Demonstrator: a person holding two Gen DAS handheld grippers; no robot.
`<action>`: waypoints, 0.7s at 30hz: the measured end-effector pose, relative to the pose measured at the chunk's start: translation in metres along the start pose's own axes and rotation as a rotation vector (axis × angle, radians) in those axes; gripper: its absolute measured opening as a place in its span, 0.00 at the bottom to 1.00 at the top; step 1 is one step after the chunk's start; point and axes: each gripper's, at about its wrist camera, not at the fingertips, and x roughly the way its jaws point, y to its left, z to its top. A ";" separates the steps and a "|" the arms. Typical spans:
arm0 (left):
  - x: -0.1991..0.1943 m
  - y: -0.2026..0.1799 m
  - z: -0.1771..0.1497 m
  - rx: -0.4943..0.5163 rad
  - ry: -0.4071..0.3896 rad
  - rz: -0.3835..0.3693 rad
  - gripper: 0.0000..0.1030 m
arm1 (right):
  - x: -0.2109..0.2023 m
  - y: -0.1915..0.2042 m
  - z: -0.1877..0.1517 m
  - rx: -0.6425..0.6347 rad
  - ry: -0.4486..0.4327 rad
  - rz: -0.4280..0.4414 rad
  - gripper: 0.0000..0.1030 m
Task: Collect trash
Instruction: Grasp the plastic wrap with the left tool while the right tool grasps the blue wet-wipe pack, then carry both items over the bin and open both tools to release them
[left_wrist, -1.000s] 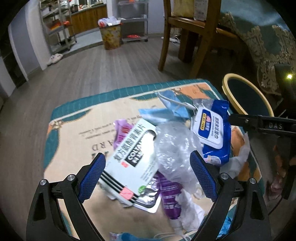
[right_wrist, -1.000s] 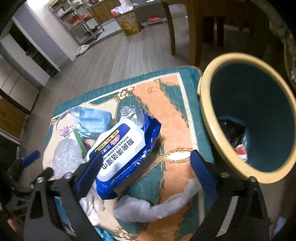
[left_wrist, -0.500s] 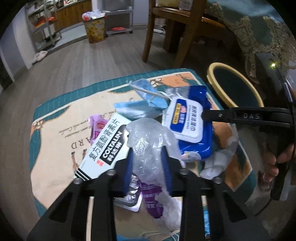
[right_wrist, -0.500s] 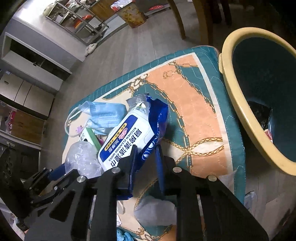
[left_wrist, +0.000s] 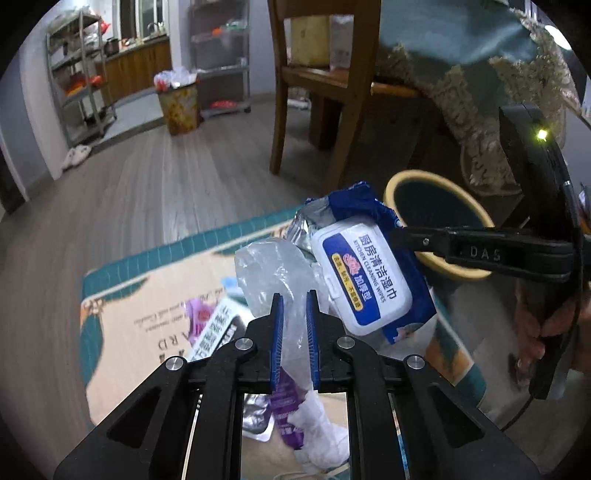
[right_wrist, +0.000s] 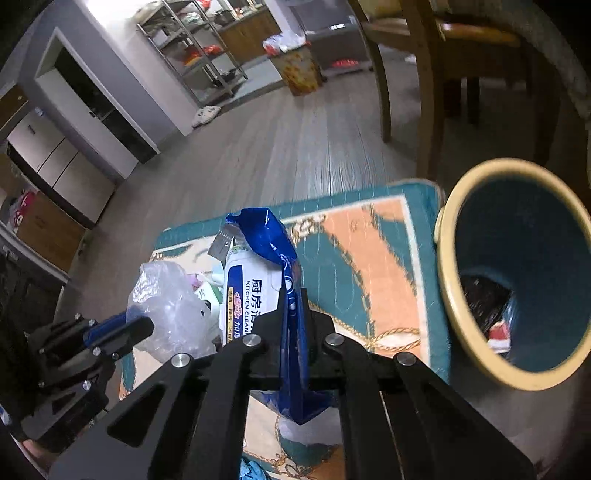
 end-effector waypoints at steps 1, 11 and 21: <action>-0.004 0.001 0.005 -0.007 -0.012 -0.008 0.12 | -0.007 0.001 0.002 -0.010 -0.019 -0.003 0.04; -0.033 -0.010 0.048 -0.040 -0.162 -0.027 0.08 | -0.082 -0.014 0.027 -0.057 -0.201 -0.080 0.04; -0.024 -0.057 0.075 -0.004 -0.213 -0.058 0.07 | -0.124 -0.069 0.042 0.003 -0.279 -0.126 0.04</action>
